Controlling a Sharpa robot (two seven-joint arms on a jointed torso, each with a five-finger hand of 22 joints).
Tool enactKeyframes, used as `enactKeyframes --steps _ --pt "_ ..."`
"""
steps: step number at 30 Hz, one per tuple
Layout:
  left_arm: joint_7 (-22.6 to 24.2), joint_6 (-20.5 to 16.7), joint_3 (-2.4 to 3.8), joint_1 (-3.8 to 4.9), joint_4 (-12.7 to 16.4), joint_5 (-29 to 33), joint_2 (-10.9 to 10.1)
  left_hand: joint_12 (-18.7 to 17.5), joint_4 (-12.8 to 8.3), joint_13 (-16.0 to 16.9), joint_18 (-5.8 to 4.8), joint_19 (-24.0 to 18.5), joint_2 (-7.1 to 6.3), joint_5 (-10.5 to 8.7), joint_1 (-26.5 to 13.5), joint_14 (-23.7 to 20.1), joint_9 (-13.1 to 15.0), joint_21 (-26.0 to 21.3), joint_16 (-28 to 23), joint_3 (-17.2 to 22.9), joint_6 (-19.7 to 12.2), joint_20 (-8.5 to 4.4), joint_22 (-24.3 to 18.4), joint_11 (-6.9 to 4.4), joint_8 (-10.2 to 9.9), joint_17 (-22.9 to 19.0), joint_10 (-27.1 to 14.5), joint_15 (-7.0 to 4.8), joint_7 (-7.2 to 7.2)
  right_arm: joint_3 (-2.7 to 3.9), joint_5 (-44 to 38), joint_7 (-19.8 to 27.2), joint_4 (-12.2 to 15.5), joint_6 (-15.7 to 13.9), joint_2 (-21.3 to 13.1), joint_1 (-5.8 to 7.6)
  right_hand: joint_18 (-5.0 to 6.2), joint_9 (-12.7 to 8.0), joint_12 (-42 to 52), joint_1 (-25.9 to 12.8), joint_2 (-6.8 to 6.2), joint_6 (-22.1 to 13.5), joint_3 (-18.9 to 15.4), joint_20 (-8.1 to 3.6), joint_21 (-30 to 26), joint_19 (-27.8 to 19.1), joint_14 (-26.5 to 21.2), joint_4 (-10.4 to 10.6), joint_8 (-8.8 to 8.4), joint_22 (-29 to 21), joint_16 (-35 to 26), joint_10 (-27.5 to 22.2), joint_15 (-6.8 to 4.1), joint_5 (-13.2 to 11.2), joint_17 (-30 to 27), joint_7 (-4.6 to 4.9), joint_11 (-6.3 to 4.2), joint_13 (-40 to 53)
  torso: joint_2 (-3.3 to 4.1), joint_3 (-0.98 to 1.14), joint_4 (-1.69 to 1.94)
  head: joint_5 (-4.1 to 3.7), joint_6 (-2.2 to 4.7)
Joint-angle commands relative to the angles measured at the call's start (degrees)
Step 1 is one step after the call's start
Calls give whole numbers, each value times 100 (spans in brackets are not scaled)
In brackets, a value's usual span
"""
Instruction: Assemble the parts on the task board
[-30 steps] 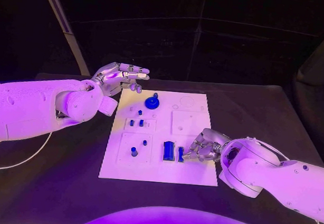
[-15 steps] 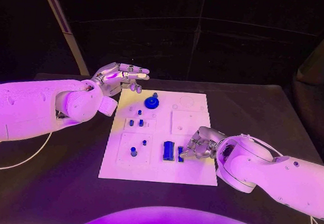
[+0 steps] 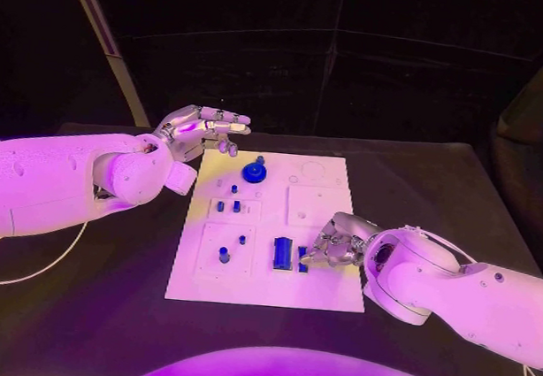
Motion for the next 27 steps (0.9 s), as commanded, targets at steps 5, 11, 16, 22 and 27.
enactKeyframes --steps 5,11,16,22,27 --pt "75 72 3 6 -11 12 12 34 30 -7 23 -60 -12 3 -108 -89 -5 -66 -59 -96 -42 9 -32 10 23 -35 -47 12 2 11 1331 1429 42 -439 -289 18 105 -124 -536 2 -19 -518 -55 82 -460 -469 45 12 -273 -665 -567 -439 123 22 -625 183 150 -360 -30 -10 -13 -39 102" --pt "221 73 2 -14 -58 13 52 105 190 -2 13 -513 -114 7 -281 -637 0 -644 -775 -482 -82 118 -433 44 44 -422 -154 109 12 27 3257 3149 -402 -312 -416 191 629 -245 -1410 708 286 -687 140 252 -2685 -2220 -973 -324 -295 -3456 -3218 -1159 305 90 -3107 367 339 -1063 -120 -53 -39 -107 360" --pt "437 102 3 -76 -292 115 204 -124 254 -43 14 -1087 0 -13 -182 -1072 1 -1614 -2402 -624 -51 345 -1226 123 59 -1116 9 313 43 50 5009 4516 -1117 -10 -283 338 542 -513 -2573 1291 509 -896 218 661 -4437 -3244 -2395 -644 -508 -4548 -5235 -1540 793 -16 -4178 516 668 -2393 -294 -127 -28 -171 562" --pt "763 0 7 -249 -663 300 427 -690 288 -40 61 -1175 100 14 -96 -881 -7 -2278 -3624 -680 46 509 -1979 160 -19 -1548 313 438 45 256 5863 5246 -2033 152 68 393 682 -1095 -3213 1168 584 -988 226 1021 -5835 -3195 -2297 -1059 -518 -5546 -6506 -1304 1051 -33 -5444 489 824 -3798 -409 -155 -66 -173 793" --pt "964 -89 13 -427 -929 426 599 -984 287 -40 46 -1196 113 -2 -60 -832 -11 -2518 -4117 -721 79 585 -2317 176 -100 -1723 445 495 44 347 6069 5414 -2656 314 348 404 652 -1468 -3307 895 511 -1258 300 1185 -6690 -3272 -2286 -1336 -523 -6146 -6998 -1567 1172 -2 -6034 619 946 -4375 -497 -164 -42 -208 855"
